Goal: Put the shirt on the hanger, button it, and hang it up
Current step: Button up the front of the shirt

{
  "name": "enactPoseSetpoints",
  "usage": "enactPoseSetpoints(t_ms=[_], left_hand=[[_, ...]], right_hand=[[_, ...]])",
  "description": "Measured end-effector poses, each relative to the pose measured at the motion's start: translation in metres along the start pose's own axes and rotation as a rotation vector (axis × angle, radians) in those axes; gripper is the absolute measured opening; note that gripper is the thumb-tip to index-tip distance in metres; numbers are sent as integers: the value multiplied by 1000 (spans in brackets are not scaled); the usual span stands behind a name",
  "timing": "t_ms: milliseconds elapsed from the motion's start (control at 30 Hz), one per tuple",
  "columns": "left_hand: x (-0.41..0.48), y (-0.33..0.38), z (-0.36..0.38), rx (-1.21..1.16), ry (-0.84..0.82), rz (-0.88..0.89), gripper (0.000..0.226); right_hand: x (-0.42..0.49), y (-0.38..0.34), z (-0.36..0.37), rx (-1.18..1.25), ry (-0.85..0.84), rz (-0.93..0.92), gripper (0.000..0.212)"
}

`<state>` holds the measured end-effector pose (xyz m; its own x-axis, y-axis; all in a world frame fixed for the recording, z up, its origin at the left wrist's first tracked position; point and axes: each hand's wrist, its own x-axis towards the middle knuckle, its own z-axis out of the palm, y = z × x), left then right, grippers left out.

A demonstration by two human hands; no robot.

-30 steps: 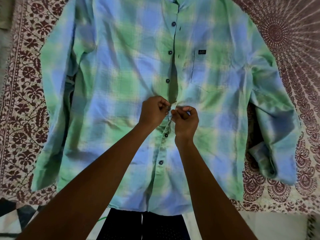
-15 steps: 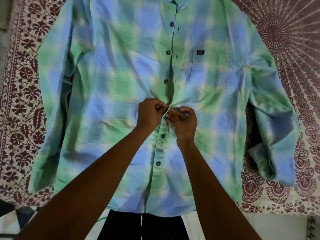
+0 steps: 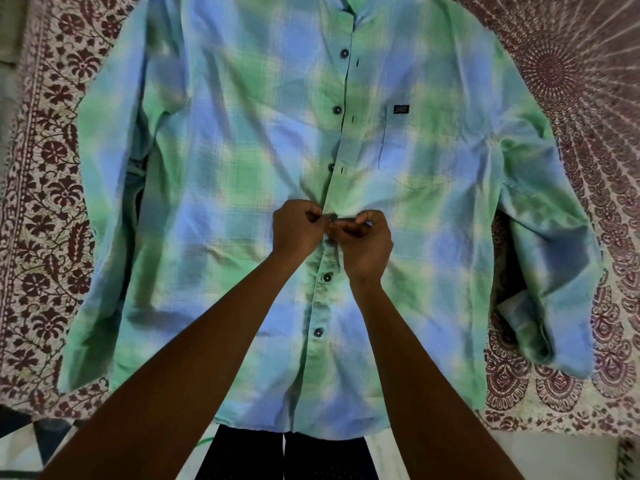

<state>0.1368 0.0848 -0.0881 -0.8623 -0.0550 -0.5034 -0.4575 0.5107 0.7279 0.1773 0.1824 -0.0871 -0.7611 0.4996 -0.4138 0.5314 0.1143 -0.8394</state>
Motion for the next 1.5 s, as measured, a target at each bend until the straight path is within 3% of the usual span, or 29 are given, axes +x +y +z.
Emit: enactPoseSetpoints(t_ms=[133,300,400,467,567,667,733,800,900,1100,1167,1300,1400,1500], left_hand=[[0,-4,-2,-154,-27,-46,17],[-3,-8,-2,-391,-80,-155,22],[-3,-6,-2,-366,-96,-108,21],[-2,-4,-3,-230,-98,12,20],[0,-7,-9,-42,-98,144,25],[6,-4,-18,37,-79,175,22],[17,4,-24,93,9,209,14],[35,16,-28,79,71,219,18],[59,31,-25,157,-11,214,23],[72,35,-13,241,-46,218,17],[71,33,-10,250,-52,258,15],[71,36,-3,321,-37,311,6],[72,40,1,388,-37,298,13],[74,41,-3,285,-56,283,11]], right_hand=[[7,-1,-3,16,-60,80,40],[16,-15,-6,328,-151,403,33],[18,-18,-8,487,-177,586,25],[20,-21,-10,488,-198,652,24],[26,-28,-11,166,-255,548,25],[36,-38,-2,-294,-70,125,18],[39,-53,9,-325,39,-90,9],[47,-62,25,-400,-3,-147,10],[58,-63,42,-562,-22,-51,19],[63,-55,30,-373,116,58,19],[66,-52,25,-223,82,159,11],[72,-47,13,41,-2,364,25],[69,-50,9,214,-28,372,27],[66,-51,12,262,-66,327,23]])
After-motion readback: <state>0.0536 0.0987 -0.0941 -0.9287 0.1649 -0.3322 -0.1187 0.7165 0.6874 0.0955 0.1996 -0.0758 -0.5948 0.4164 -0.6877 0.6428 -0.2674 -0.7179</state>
